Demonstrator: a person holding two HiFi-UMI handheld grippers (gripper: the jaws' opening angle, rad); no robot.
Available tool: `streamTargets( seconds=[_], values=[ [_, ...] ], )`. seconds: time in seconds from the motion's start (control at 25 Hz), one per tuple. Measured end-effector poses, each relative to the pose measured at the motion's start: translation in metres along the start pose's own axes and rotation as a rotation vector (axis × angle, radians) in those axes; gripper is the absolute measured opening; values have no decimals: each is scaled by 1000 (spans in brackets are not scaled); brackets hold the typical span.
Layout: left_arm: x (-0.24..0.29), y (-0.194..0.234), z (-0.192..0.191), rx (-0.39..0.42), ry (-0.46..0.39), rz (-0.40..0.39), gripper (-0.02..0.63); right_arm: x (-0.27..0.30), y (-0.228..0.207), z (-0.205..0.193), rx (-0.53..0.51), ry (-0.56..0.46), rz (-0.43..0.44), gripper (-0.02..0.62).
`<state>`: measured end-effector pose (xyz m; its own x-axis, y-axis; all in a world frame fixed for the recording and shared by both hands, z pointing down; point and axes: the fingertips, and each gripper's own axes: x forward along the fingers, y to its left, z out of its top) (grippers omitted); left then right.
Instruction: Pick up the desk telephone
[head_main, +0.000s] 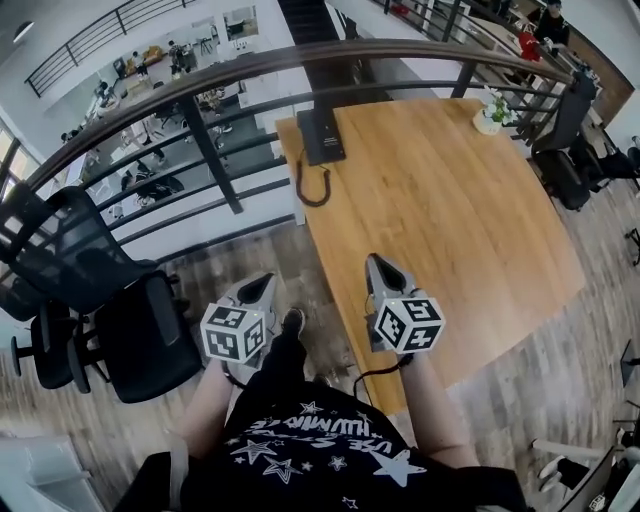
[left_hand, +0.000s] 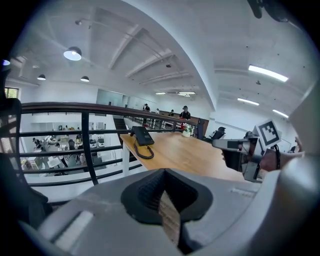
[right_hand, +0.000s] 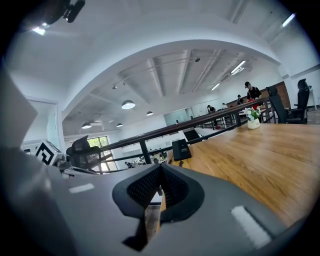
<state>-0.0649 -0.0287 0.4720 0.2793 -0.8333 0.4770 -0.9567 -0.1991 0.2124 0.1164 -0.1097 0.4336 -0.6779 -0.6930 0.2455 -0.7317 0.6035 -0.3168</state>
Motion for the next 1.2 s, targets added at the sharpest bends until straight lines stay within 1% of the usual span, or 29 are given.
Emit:
streamTargets(
  seconds=[0.24,0.44,0.64,0.88,1.04,1.2],
  values=[
    [50,30,33,12,13,-46,2,43,-32,12,23,12,-71,2],
    [100,67,63,9,28,-74,2,101,-63,31,24,17,-115,2],
    [149,100,90,21,45,-111,2,159,-82,50,37,24,-127,2],
    [192,127,122,12,53,-145,2,206,-97,70,41,33,-151,2],
    [217,139,133,8,74,-165,2,230,-108,76,55,39,-171,2],
    [239,149,140,-14,110,-190,2,252,-117,78,59,55,-184,2]
  ],
)
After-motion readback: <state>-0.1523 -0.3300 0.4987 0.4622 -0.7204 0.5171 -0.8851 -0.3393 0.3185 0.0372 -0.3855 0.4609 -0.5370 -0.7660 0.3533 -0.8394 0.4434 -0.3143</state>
